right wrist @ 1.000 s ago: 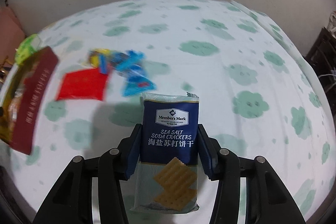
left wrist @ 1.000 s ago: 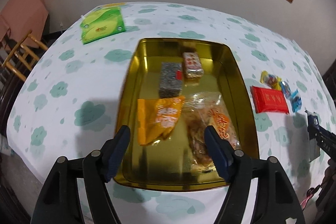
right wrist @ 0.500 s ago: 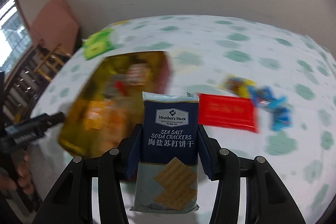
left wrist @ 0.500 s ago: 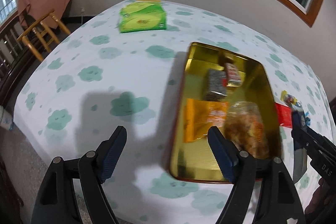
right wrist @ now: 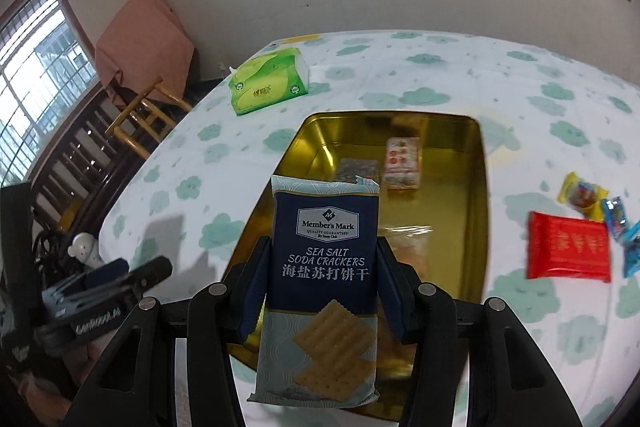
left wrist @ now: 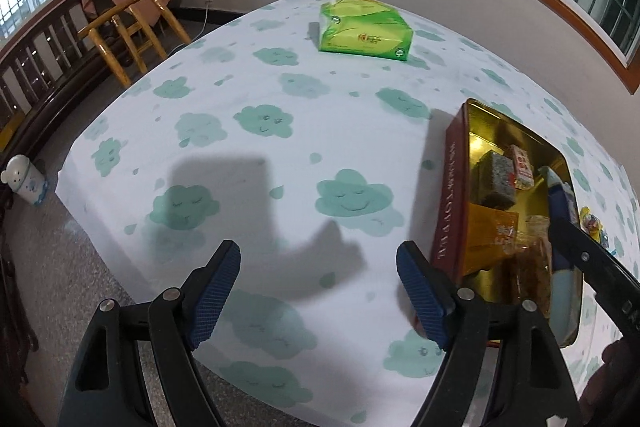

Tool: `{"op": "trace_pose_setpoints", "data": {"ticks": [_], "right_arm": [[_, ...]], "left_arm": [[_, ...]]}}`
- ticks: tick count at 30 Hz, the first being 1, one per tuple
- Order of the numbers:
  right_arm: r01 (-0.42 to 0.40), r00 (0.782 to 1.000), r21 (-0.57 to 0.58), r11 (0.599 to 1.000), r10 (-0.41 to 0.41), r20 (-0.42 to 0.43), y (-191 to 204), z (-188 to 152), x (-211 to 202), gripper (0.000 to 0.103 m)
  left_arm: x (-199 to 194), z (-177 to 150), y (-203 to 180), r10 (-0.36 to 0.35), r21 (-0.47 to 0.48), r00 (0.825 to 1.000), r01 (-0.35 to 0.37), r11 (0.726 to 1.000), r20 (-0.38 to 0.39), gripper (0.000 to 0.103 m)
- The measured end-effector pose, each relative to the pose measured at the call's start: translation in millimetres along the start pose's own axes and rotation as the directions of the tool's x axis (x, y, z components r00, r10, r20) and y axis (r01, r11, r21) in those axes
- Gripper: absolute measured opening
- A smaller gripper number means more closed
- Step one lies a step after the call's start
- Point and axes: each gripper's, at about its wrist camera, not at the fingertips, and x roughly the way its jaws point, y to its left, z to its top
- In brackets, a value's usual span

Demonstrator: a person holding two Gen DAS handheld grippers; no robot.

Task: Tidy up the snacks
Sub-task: 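Lower the blue soda cracker pack into the tin and open the right gripper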

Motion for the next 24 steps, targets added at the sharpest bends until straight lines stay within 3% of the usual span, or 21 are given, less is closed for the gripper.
{"op": "trace_pose_setpoints", "data": {"ticks": [13,20,24], "right_arm": [[0.038,0.999,-0.006,0.999,-0.039,-0.035,6.7,-5.8,28.9,0.051],[0.005,0.999,-0.031,1.0,-0.007,-0.037,4.1,-6.1,25.9,0.053],[-0.023,1.0,-0.073,0.997,0.022,-0.009,-2.8,-3.1,8.6,0.06]], "left_arm": [[6.0,-2.0,0.9,-0.009,0.005,1.0,0.009,1.0,-0.019,0.078],[7.4,-3.3,-3.3,-0.016,0.011,1.0,0.016,1.0,-0.026,0.078],[5.0,-3.4,-5.0,-0.021,0.012,1.0,0.021,1.0,-0.019,0.078]]}}
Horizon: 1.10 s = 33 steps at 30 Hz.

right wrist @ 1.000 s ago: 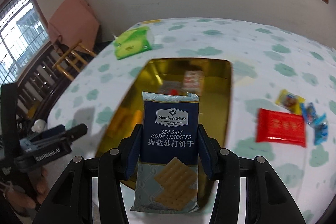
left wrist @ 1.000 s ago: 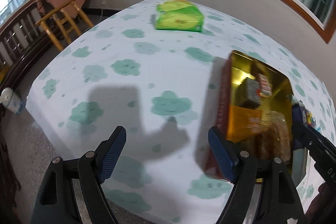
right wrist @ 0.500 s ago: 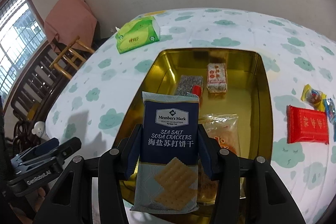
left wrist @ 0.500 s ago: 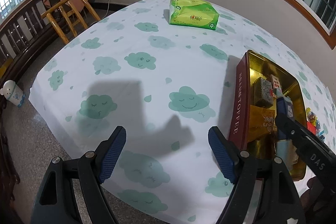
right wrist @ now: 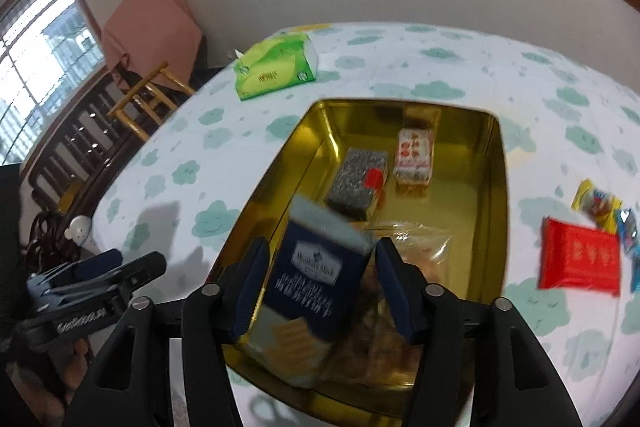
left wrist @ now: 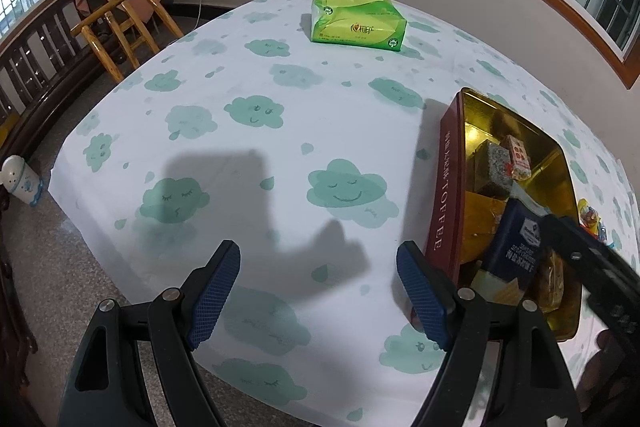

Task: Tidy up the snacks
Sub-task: 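Lower the blue soda cracker pack into the tin and open the right gripper, then grasp the red packet on the sheet with the right gripper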

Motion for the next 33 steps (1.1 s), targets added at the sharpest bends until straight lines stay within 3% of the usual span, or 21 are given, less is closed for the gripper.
{"op": "trace_pose_setpoints", "data": {"ticks": [4,8,15,23,29,33], "right_arm": [[-0.006,0.999,-0.061,0.998,0.008,0.033,-22.4,3.3,-25.8,0.065],[0.088,0.996,-0.124,0.988,-0.083,0.044,-68.4,7.2,-42.1,0.071],[0.096,0.987,-0.209,0.973,-0.12,-0.105,-156.9,18.0,-20.1,0.072],[-0.059,0.971,-0.29,0.955,-0.012,-0.237,-185.4,22.9,1.6,0.072],[-0.132,0.944,-0.302,0.944,0.027,-0.329,-196.1,20.8,12.1,0.073],[-0.151,0.941,-0.282,0.948,0.051,-0.335,-203.0,10.6,3.2,0.073]], "left_arm": [[-3.1,-0.8,-2.6,-0.006,0.0,1.0,0.006,1.0,0.004,0.078],[-3.5,-1.8,-5.2,-0.008,0.0,1.0,0.008,1.0,0.001,0.079],[-1.8,-5.3,-13.2,0.002,0.009,1.0,-0.002,1.0,-0.015,0.079],[1.4,-4.1,-14.1,0.046,0.004,0.998,-0.046,0.999,-0.033,0.079],[2.4,-2.2,-16.1,0.069,0.001,0.997,-0.069,0.998,-0.038,0.079],[3.1,-2.3,-21.2,0.063,0.011,0.997,-0.063,0.998,-0.037,0.079]]}}
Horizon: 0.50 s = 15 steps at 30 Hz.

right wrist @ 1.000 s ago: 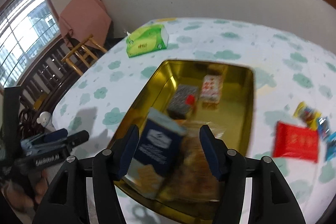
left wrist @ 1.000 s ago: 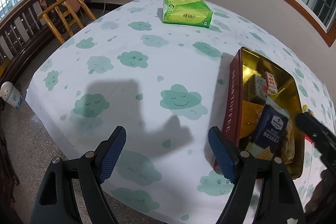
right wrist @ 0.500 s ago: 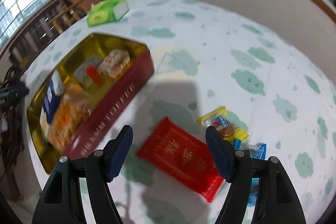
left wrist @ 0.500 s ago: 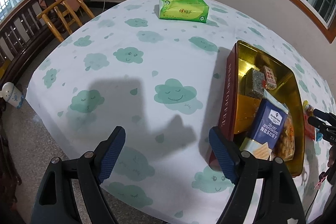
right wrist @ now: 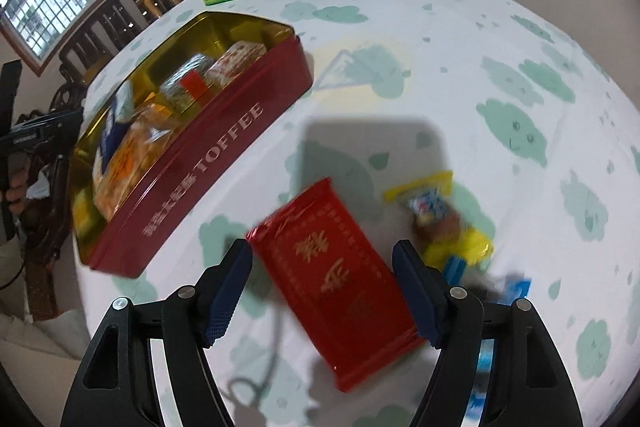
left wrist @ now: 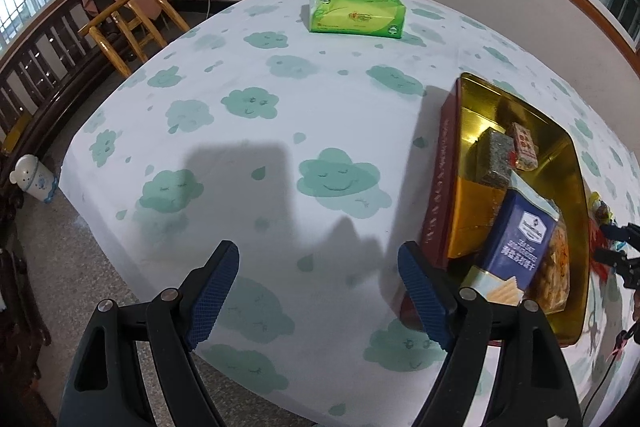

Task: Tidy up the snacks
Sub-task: 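Grasp the red packet on the sheet with the right gripper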

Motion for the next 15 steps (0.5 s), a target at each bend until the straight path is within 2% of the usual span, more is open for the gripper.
{"op": "trace_pose_setpoints", "data": {"ticks": [4,9,11,13,15], "right_arm": [[0.006,1.0,0.001,1.0,-0.006,-0.006,10.1,-17.5,-4.0,0.073],[0.107,0.994,-0.009,0.994,-0.106,0.03,27.5,-25.2,-1.3,0.072],[0.147,0.988,-0.011,0.989,-0.146,0.049,29.9,-23.7,0.9,0.068],[0.188,0.98,-0.01,0.982,-0.187,0.071,31.4,-21.9,2.4,0.059],[0.215,0.973,0.002,0.977,-0.214,0.087,31.8,-21.6,2.3,0.054]], "left_arm": [[-1.3,-3.5,-12.1,-0.018,0.026,1.0,0.018,0.999,0.0,0.079],[-4.6,-6.5,-20.9,-0.034,0.041,0.999,0.034,0.999,0.002,0.079],[-6.3,-8.0,-23.8,-0.037,0.047,0.999,0.037,0.998,0.004,0.079],[-7.9,-9.3,-25.0,-0.038,0.051,0.999,0.038,0.998,0.004,0.079],[-7.9,-9.5,-25.2,-0.04,0.049,0.999,0.039,0.998,0.005,0.079]]}}
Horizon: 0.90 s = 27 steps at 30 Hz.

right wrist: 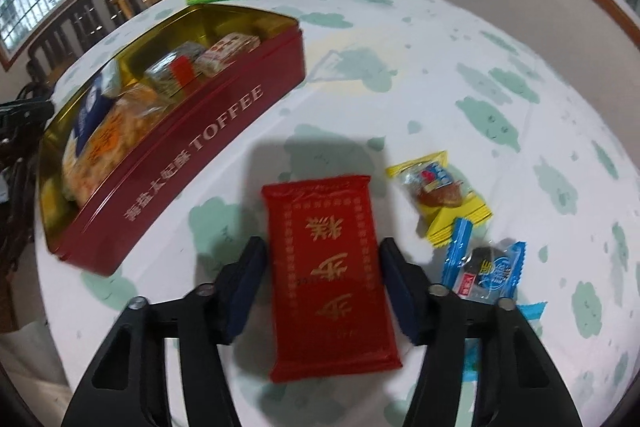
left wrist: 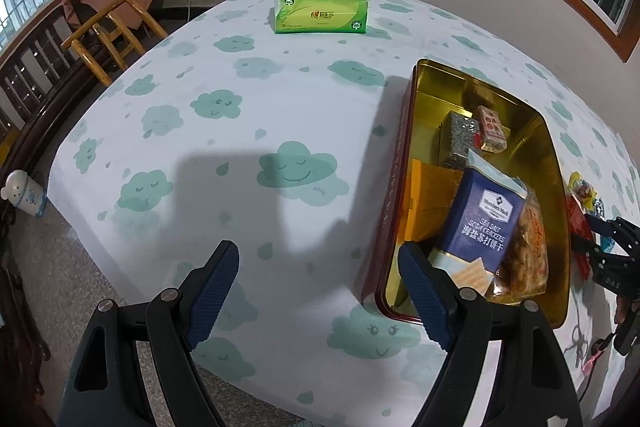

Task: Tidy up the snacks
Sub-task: 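Grasp the red packet on the sheet with the right gripper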

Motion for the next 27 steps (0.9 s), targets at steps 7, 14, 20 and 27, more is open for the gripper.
{"op": "trace_pose_setpoints", "data": {"ticks": [7,14,20,27], "right_arm": [[0.043,0.998,0.025,0.999,-0.043,0.035,6.1,-10.7,-5.5,0.049],[0.092,0.993,0.091,0.992,-0.099,0.071,16.4,-32.9,-17.9,0.047],[0.123,0.986,0.167,0.978,-0.139,0.088,18.2,-63.1,-35.0,0.046],[0.164,0.979,0.254,0.953,-0.189,0.08,7.1,-106.6,-59.6,0.046]], "left_arm": [[-5.9,-2.7,-6.5,-0.01,0.008,1.0,0.01,1.0,0.008,0.079],[-9.6,-6.3,-23.6,-0.035,0.044,0.999,0.035,0.998,0.01,0.079],[-13.2,-9.8,-52.6,-0.074,0.105,0.997,0.072,0.992,0.012,0.079],[-17.8,-13.8,-103.8,-0.134,0.209,0.991,0.128,0.97,0.012,0.079]]}}
